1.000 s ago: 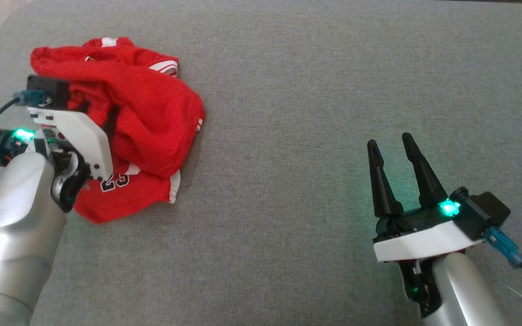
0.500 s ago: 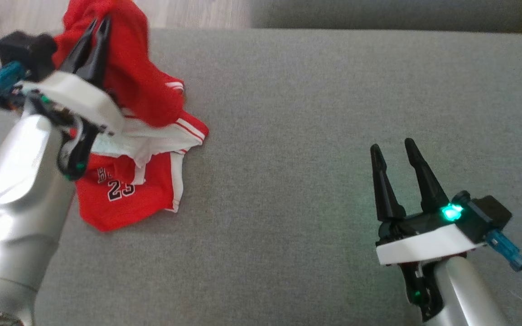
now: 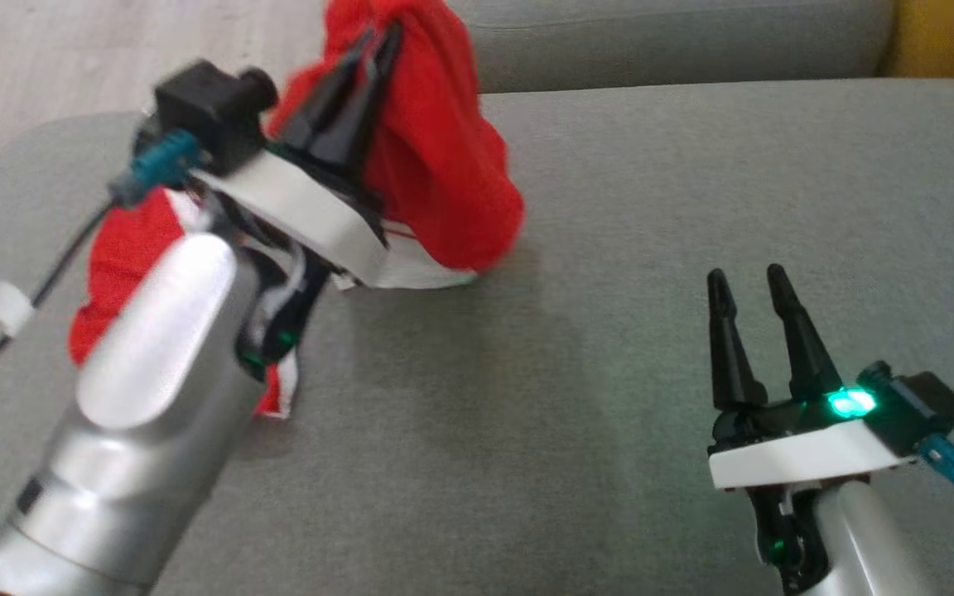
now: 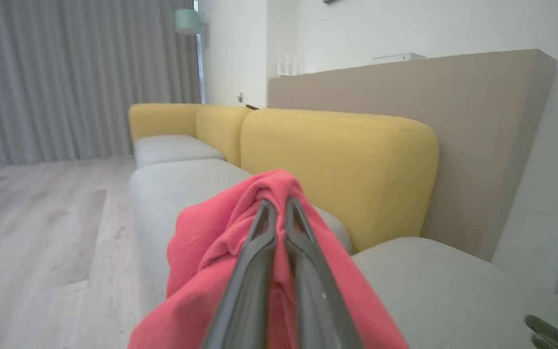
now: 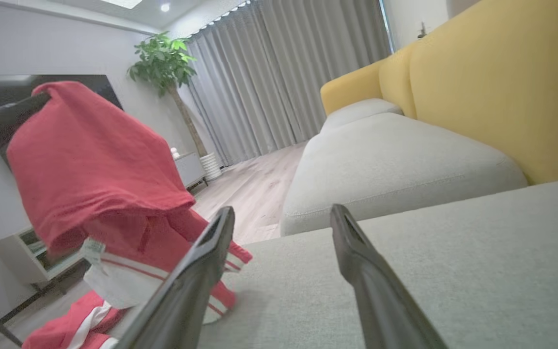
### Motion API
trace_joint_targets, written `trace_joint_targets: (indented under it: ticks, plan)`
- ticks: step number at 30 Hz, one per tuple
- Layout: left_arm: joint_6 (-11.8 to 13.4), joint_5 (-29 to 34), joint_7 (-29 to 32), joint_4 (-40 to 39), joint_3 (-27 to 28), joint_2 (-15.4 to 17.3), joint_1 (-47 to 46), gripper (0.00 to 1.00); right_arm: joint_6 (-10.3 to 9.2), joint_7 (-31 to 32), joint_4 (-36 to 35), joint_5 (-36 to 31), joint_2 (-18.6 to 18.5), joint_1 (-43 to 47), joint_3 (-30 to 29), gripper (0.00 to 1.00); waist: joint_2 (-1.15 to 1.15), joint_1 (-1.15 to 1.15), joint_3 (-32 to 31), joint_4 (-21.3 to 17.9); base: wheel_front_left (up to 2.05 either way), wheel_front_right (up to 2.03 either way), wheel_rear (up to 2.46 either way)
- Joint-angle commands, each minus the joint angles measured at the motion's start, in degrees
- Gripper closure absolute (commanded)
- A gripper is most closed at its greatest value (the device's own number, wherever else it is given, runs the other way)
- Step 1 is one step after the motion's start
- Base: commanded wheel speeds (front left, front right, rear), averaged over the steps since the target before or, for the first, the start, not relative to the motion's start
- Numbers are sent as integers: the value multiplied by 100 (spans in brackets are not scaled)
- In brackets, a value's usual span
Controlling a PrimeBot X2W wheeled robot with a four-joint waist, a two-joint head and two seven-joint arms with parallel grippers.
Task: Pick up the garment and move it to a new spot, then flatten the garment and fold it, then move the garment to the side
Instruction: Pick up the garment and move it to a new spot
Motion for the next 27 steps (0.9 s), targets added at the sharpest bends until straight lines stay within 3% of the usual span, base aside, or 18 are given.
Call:
trace_joint_targets:
  ticks: [1, 10, 18, 21, 22, 27]
  plan:
    - [50, -43, 50, -264, 153, 112, -199, 100, -4, -61, -226, 82, -21, -85, 87, 0, 0, 1, 40, -216, 0, 0, 0]
    - [264, 93, 189, -349, -180, -106, 3, 100, -4, -61, -437, 232, -21, -219, 40, 0, 0, 1, 410, -1306, 0, 0, 0]
    - [280, 359, -161, 251, -211, -248, -447, 100, -4, -61, -668, 439, -21, -251, 317, 0, 0, 1, 688, -2346, 0, 0, 0]
    - [249, 408, -222, 464, -267, -321, -551, 100, -4, -61, -704, 474, -21, -234, 357, 0, 0, 1, 714, -2520, 0, 0, 0]
    - [225, 418, -245, 575, -305, -373, -583, 0, -4, -61, -718, 488, -21, -221, 362, 0, 0, 1, 718, -2582, 0, 0, 0]
    - [88, 472, -264, 1051, -539, -519, -626, 0, -4, -61, -778, 518, -21, -165, 342, 0, 0, 1, 727, -2709, 0, 0, 0]
